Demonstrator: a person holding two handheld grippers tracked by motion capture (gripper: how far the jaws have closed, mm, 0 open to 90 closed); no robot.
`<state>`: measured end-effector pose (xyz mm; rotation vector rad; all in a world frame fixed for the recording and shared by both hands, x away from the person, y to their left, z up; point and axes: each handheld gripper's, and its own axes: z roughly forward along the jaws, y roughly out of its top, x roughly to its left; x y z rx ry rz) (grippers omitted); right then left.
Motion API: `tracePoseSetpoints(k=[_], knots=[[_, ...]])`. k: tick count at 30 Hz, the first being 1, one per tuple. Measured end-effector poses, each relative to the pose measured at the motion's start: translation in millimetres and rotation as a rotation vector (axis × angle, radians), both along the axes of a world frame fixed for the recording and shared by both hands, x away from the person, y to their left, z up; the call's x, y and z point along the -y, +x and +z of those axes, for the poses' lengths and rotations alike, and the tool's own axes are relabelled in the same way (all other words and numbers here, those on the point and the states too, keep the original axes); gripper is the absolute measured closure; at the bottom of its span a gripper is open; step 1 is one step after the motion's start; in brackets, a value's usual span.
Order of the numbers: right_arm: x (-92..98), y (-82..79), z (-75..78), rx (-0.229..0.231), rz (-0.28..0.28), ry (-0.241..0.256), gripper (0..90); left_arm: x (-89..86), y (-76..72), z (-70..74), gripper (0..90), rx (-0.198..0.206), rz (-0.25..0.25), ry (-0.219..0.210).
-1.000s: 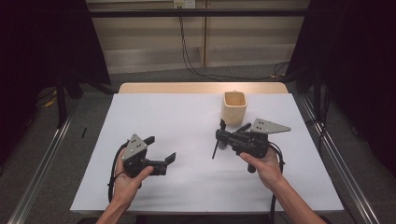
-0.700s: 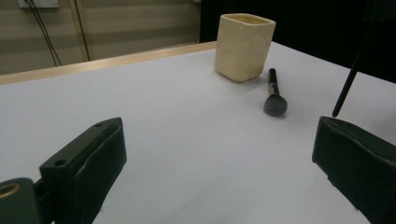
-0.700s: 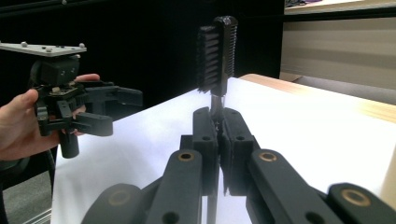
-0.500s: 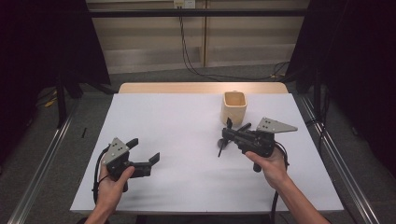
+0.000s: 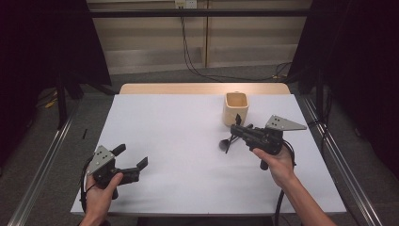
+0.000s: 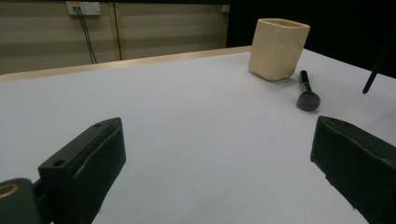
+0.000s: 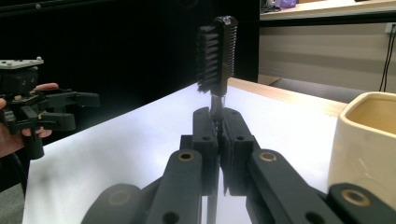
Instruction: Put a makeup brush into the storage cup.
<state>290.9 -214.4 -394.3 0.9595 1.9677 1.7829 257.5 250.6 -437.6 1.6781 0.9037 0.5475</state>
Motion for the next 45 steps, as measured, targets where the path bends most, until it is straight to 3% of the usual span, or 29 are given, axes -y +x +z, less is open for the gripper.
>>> tracePoseSetpoints(k=[3, 9, 12, 17, 20, 34, 45], knots=[[3.1, 2.2, 1.1, 0.005, -0.009, -0.005, 86.6, -3.2, -3.0, -2.4, 3.0, 0.005, 0.013, 0.006], [12.1, 10.5, 4.4, 0.002, -0.034, -0.008, 86.6, -7.6, -4.6, -2.8, 2.2, 0.006, 0.006, -0.043], [15.1, 14.1, 6.9, 0.006, -0.044, -0.007, 86.6, -10.3, -6.1, -2.3, 1.8, 0.011, -0.003, -0.045], [20.1, 21.3, 10.7, 0.010, -0.058, -0.002, 86.6, -10.6, -9.6, -1.9, 1.7, 0.001, -0.006, -0.031], [21.3, 27.5, 13.9, 0.014, -0.062, -0.026, 86.6, -9.2, -11.6, -2.9, 1.7, 0.008, -0.008, 0.002], [30.9, 51.7, 32.3, 0.038, -0.106, -0.017, 86.6, -7.4, -14.5, -4.7, 2.4, 0.014, -0.013, 0.005], [35.3, 71.6, 54.9, 0.065, -0.151, -0.055, 86.6, -9.2, -14.6, -4.6, 2.4, 0.021, -0.011, 0.012]])
